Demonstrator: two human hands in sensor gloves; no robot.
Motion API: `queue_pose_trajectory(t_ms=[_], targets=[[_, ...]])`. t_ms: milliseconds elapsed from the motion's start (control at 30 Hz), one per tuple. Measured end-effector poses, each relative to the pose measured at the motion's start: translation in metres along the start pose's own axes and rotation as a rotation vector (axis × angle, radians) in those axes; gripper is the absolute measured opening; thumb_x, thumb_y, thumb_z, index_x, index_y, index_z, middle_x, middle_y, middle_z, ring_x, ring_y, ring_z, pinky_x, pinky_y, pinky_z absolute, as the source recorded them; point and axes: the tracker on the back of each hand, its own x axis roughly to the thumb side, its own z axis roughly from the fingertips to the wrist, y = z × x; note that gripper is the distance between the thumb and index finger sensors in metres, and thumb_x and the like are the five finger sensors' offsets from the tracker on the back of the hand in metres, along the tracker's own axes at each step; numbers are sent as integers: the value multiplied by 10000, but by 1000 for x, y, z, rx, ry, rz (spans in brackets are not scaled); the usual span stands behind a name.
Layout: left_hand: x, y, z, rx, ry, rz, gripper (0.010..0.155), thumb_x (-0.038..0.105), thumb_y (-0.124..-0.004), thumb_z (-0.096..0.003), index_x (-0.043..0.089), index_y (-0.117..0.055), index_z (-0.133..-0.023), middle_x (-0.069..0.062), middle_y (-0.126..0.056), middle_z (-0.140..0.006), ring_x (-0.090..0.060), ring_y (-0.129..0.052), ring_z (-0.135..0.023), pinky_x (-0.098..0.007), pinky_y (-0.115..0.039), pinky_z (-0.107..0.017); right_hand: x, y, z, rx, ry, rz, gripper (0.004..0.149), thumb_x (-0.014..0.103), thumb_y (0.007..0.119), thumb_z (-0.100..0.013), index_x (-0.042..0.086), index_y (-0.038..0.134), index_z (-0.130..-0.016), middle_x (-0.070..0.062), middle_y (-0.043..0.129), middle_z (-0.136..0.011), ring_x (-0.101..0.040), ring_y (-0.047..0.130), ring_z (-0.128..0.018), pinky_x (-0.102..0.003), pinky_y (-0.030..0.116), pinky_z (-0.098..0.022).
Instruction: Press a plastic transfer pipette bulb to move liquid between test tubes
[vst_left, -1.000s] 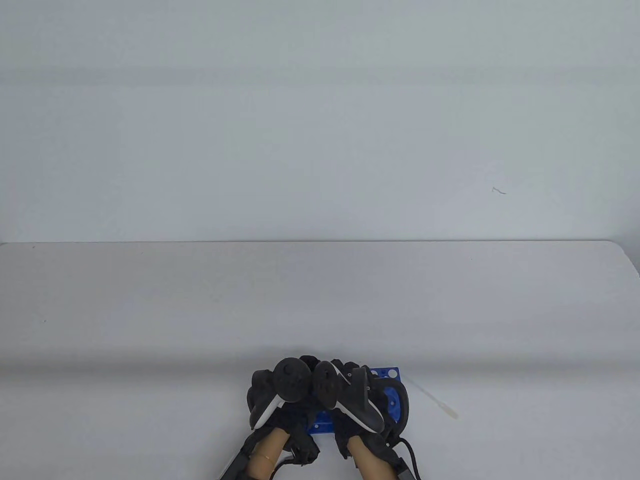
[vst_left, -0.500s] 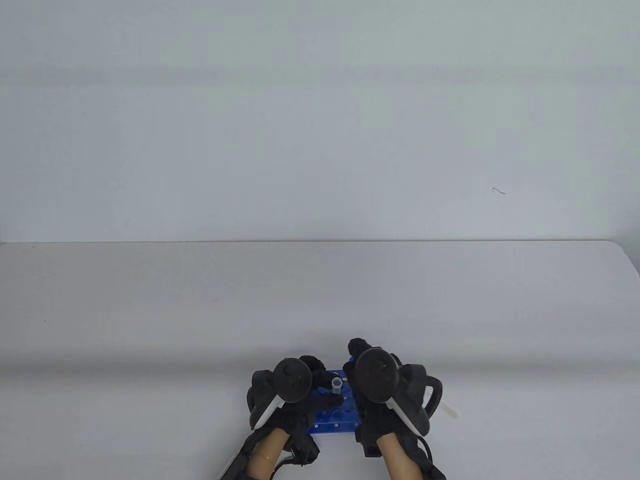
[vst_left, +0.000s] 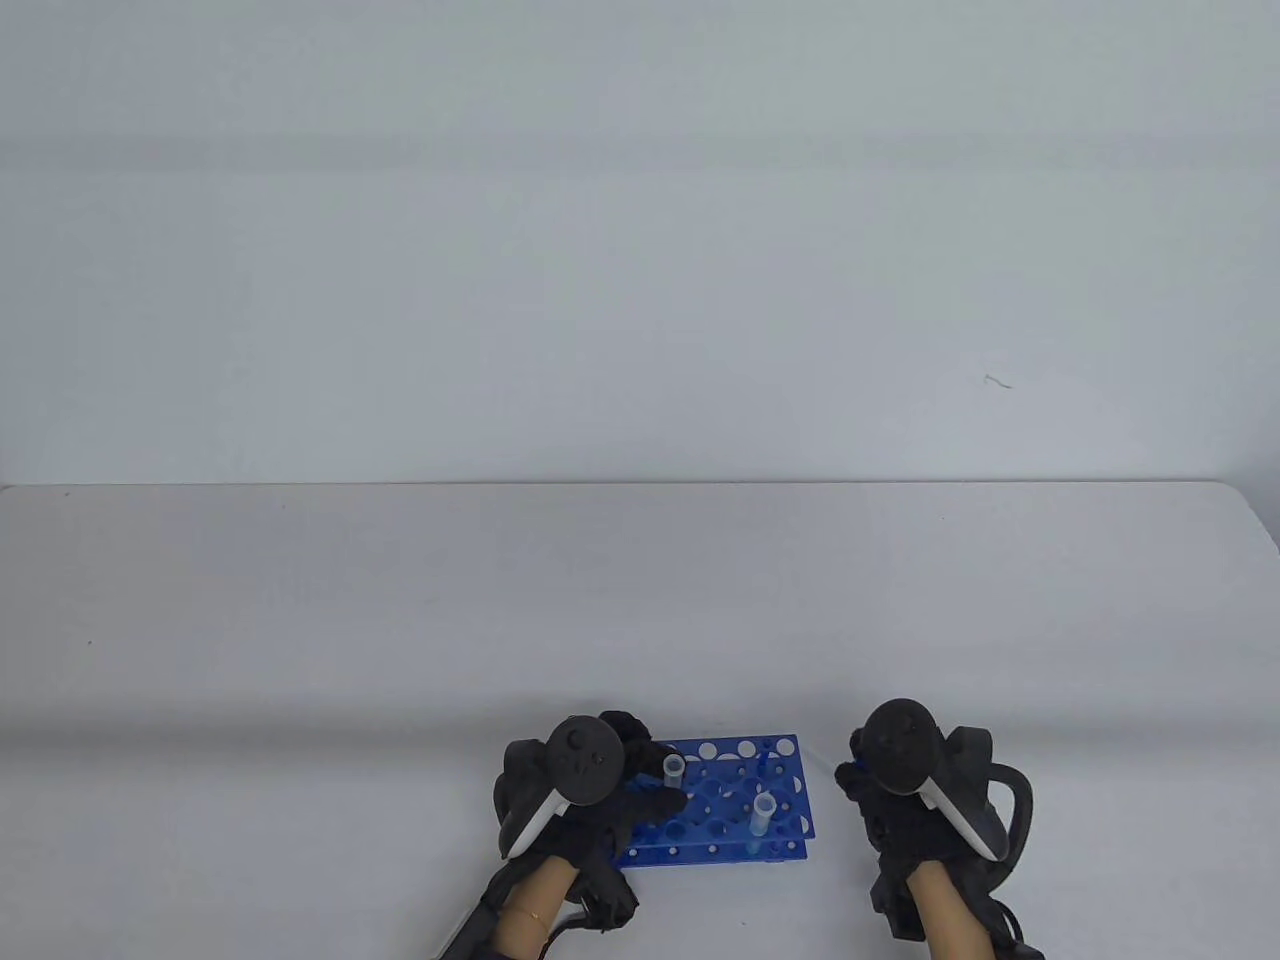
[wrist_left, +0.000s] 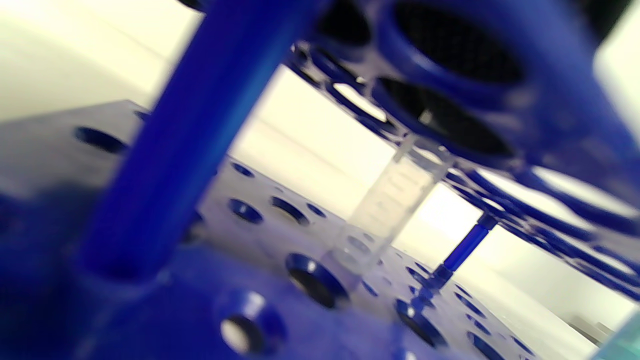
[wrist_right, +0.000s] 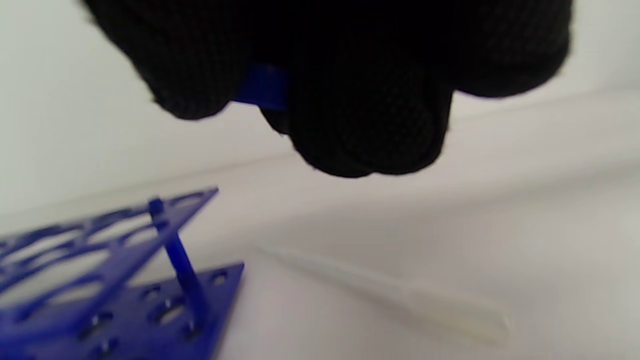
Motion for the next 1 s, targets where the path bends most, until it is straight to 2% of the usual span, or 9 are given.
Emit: queue_pose_trajectory(t_ms=[100, 267, 400, 1000], targets=[[0, 0, 0, 2, -3, -8, 519, 588, -843, -284, 512, -818, -797, 177, -608, -1010, -140, -503, -877, -450, -349, -843, 1, 15, -5, 60, -21, 68, 532, 361, 867, -320, 187, 848, -822, -88, 1033, -646, -188, 1004, -417, -368, 837, -328], [0, 0, 0, -1, -6, -16, 520, 590, -838, -287, 518, -812, -801, 178, -605, -1013, -141, -501, -879, -450, -350, -844, 14, 36, -9, 62, -138, 243, 535, 403, 870, -288, 200, 874, -782, -32, 1058, -592, -146, 1020, -378, -357, 853, -327], [0, 0, 0, -3, -8, -21, 524, 592, -835, -290, 519, -805, -808, 177, -600, -1016, -141, -497, -880, -450, -347, -845, 18, 47, -11, 104, -186, 267, 543, 417, 871, -267, 215, 877, -771, -8, 1058, -578, -127, 1023, -369, -347, 859, -329], [0, 0, 1, -10, -14, -28, 555, 605, -822, -298, 526, -769, -845, 180, -581, -1025, -135, -486, -887, -445, -343, -849, 33, 56, -6, 104, -236, 460, 568, 373, 902, -241, 224, 835, -785, 11, 1019, -569, -92, 1014, -379, -322, 864, -337]])
